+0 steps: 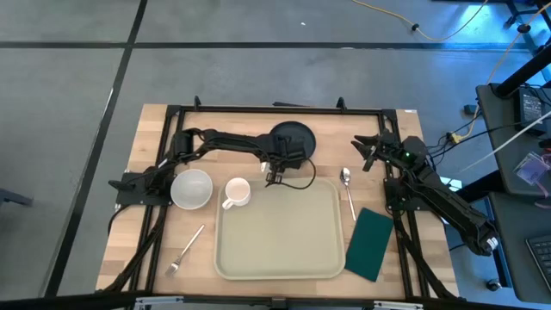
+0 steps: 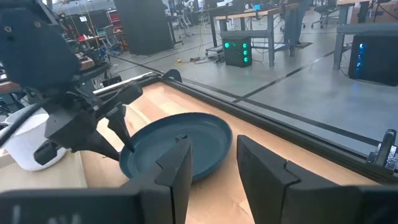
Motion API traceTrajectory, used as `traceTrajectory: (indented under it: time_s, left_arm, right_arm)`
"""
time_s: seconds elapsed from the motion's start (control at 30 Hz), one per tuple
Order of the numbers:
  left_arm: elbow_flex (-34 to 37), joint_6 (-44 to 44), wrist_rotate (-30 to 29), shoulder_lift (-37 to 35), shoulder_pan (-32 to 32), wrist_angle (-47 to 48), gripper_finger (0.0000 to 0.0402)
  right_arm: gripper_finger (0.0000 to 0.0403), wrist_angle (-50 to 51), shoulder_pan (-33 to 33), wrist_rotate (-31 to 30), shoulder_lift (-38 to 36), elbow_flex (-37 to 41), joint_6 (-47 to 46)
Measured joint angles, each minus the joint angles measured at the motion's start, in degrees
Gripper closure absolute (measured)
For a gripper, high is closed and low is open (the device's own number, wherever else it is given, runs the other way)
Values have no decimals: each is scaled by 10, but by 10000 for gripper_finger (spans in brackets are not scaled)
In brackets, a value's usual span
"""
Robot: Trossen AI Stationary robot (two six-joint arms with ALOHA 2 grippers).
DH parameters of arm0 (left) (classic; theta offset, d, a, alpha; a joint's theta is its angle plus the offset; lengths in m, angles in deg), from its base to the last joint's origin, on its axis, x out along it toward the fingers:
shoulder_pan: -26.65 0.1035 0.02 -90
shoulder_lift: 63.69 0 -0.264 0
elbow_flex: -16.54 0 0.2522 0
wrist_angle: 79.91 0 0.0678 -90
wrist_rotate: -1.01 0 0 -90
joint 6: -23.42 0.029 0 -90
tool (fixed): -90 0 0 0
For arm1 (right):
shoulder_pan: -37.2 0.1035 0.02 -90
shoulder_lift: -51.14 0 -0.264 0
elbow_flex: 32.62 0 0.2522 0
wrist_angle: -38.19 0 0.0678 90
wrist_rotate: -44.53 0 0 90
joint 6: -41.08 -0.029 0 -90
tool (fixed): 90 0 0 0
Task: Set up tray
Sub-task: Put the black plate on the brown serving tray at the bottom of the white mug
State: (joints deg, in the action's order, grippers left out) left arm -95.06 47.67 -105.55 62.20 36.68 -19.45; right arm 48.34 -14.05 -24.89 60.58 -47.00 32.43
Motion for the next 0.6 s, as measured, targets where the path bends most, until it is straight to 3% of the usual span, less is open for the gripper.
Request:
traceTrajectory:
  time_s: [0.23, 0.4, 0.47, 0.6]
  left_arm:
    - [0, 21, -3, 16, -1, -13, 320]
    - [0, 42, -6, 18, 0, -4, 367]
    - [0, 47, -17, 17, -2, -5, 389]
    - [0, 55, -69, 12, -10, 4, 395]
  right_arm:
    - [274, 0, 0, 0, 4, 0, 1]
    - [274, 0, 0, 0, 4, 0, 1]
    - [274, 0, 0, 0, 5, 0, 1]
    - [274, 0, 0, 0, 5, 0, 1]
